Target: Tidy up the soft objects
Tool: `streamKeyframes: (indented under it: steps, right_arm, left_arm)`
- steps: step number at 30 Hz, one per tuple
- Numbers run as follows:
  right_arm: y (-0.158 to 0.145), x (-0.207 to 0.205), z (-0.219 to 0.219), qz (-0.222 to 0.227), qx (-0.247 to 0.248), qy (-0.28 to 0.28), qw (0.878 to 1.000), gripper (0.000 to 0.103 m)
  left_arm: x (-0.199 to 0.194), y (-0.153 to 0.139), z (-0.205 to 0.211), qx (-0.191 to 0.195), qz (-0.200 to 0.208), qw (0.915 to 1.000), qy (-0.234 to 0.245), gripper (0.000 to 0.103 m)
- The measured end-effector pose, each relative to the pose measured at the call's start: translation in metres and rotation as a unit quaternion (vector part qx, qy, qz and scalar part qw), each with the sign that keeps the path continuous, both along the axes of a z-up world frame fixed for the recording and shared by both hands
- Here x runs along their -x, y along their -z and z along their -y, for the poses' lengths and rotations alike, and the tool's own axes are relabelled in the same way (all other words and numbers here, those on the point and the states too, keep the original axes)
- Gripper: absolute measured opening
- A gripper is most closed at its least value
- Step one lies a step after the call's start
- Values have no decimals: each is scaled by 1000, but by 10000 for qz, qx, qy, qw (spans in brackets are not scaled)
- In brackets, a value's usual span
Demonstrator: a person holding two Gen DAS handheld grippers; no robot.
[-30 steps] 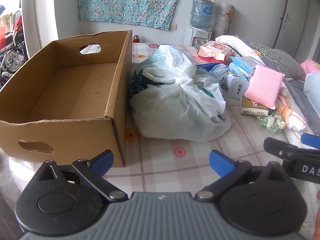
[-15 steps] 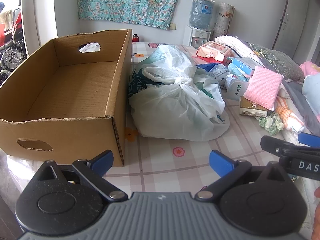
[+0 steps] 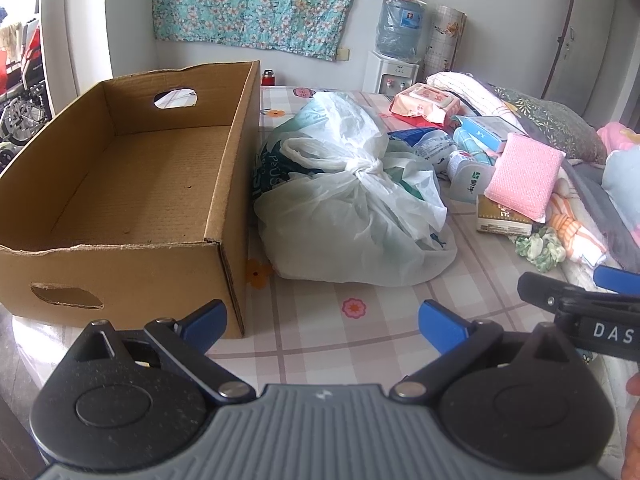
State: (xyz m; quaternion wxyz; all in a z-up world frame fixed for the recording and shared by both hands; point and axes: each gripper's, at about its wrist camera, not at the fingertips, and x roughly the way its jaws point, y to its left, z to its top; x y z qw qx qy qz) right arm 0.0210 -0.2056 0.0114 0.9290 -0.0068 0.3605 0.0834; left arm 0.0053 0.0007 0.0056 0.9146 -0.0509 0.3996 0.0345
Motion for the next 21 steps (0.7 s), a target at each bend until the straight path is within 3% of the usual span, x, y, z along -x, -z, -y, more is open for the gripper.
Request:
streamKeyframes:
  steps: [21]
  right_arm:
    - [-2,-6,-4,2,25,-64,10000,102]
  left_arm:
    - [-3,1,-4,36,-39,10000,-23,102]
